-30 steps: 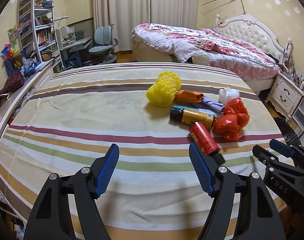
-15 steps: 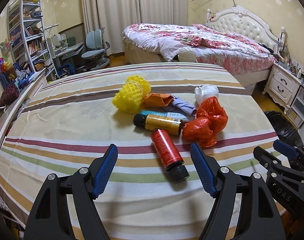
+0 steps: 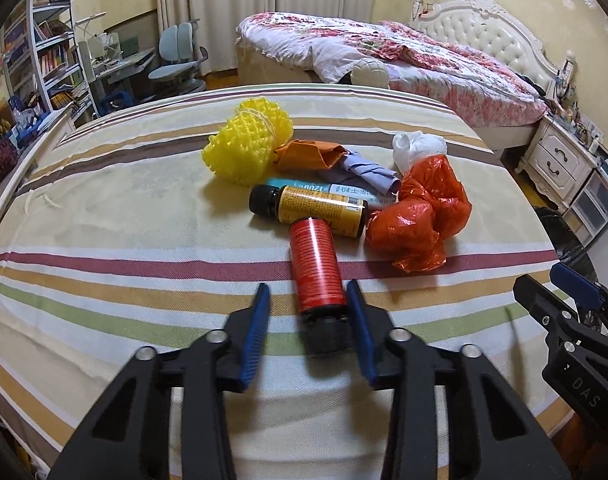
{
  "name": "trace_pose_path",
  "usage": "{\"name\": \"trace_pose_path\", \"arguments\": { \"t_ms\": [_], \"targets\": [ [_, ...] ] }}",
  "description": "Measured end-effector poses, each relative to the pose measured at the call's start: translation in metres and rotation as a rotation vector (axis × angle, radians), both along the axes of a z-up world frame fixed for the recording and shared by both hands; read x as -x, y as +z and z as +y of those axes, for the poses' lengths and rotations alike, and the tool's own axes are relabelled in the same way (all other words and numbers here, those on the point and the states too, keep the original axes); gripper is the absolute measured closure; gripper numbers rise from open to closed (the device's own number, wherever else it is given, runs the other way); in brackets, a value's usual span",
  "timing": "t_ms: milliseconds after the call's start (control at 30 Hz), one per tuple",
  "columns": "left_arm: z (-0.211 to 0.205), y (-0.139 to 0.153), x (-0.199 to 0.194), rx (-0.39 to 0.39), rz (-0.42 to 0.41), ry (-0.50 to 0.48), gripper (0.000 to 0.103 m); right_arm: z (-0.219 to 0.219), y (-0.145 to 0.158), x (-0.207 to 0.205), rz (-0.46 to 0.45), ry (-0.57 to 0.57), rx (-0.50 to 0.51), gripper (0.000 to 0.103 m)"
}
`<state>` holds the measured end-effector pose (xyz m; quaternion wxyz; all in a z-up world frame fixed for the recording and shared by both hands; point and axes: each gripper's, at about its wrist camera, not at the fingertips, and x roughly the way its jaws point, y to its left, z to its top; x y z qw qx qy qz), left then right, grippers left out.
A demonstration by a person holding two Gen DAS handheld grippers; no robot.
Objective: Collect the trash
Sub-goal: 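Grasp the red cylinder can with the left tool and lift it, then close the right tool on the orange plastic bag while the left tool holds the red can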
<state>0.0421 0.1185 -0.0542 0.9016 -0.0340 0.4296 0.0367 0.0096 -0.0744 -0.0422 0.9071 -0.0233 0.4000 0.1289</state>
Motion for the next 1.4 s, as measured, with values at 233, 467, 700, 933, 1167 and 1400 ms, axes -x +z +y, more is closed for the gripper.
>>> {"name": "trace_pose_path", "arguments": {
  "t_ms": [233, 467, 700, 933, 1167, 1400],
  "targets": [
    [0.016, 0.001, 0.007, 0.043, -0.015, -0.012, 0.078, 0.02, 0.002, 0.001, 0.005, 0.039, 0.0, 0.045],
    [0.037, 0.007, 0.016, 0.002, -0.053, 0.02, 0.078, 0.051, 0.004, -0.001, 0.001, 0.1, -0.002, 0.035],
    [0.061, 0.012, 0.015, -0.054, -0.092, 0.062, 0.078, 0.075, 0.004, -0.011, 0.018, 0.126, -0.025, 0.033],
    [0.077, 0.013, 0.01, -0.046, -0.094, 0.084, 0.078, 0.091, 0.003, -0.023, 0.021, 0.122, -0.013, 0.028],
    [0.078, 0.011, 0.011, -0.033, -0.094, 0.069, 0.078, 0.09, 0.002, -0.025, 0.025, 0.12, 0.004, 0.047],
    [0.072, 0.016, 0.016, -0.022, -0.11, 0.055, 0.078, 0.078, 0.007, -0.015, 0.022, 0.115, -0.004, 0.07]
  ]
}}
